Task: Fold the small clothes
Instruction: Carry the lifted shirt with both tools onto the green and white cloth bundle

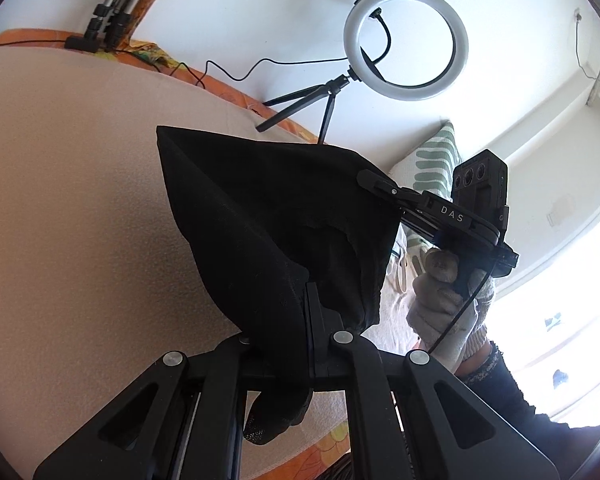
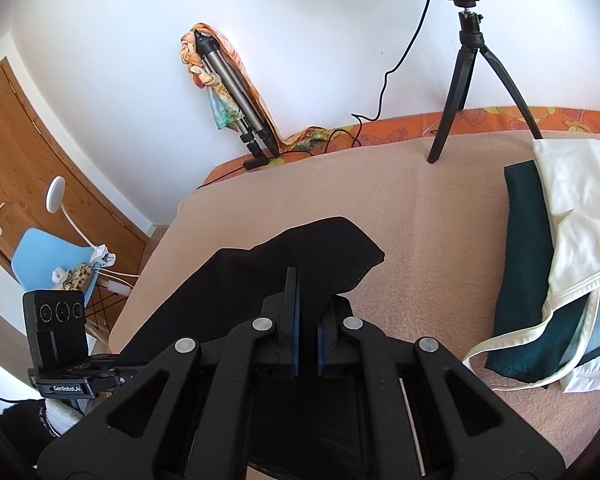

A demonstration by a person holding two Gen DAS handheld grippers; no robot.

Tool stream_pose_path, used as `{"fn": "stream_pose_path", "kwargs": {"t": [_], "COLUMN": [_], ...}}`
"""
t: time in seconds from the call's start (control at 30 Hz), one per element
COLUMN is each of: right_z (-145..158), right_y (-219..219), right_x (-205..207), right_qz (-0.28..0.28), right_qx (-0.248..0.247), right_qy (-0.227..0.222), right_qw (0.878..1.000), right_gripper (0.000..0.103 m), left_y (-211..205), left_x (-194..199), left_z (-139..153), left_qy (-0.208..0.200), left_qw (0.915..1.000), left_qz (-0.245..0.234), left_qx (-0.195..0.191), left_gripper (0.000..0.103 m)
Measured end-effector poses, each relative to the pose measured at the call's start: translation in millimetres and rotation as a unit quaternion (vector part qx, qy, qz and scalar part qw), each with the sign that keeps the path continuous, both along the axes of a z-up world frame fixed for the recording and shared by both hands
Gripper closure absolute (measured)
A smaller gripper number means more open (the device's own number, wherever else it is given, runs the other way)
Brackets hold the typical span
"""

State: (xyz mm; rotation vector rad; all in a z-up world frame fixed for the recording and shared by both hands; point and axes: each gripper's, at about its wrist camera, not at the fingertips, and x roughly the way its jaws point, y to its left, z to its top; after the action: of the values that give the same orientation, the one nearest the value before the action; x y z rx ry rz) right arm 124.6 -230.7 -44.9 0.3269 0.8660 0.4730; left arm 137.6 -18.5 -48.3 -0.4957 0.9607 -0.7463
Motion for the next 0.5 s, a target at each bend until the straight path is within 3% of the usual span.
{"fn": "stream_pose_path", "kwargs": {"t": [0.5], "right_z": [59.1], "right_y": [-106.0], "right_x": [-3.6], "right_qz": [-0.059], "right_qx": [-0.052], "right_qy": [-0.042], "right_qw": [0.996], "right_gripper": [0.096], "left_y": [-111.2], "left_x": [29.7], "left_z": [32.8], "left_qy": [-0.05], "left_qw": [0.9968], "left_qz": [-0.063], "left_qx": [-0.005], "left_gripper": [0.097]}}
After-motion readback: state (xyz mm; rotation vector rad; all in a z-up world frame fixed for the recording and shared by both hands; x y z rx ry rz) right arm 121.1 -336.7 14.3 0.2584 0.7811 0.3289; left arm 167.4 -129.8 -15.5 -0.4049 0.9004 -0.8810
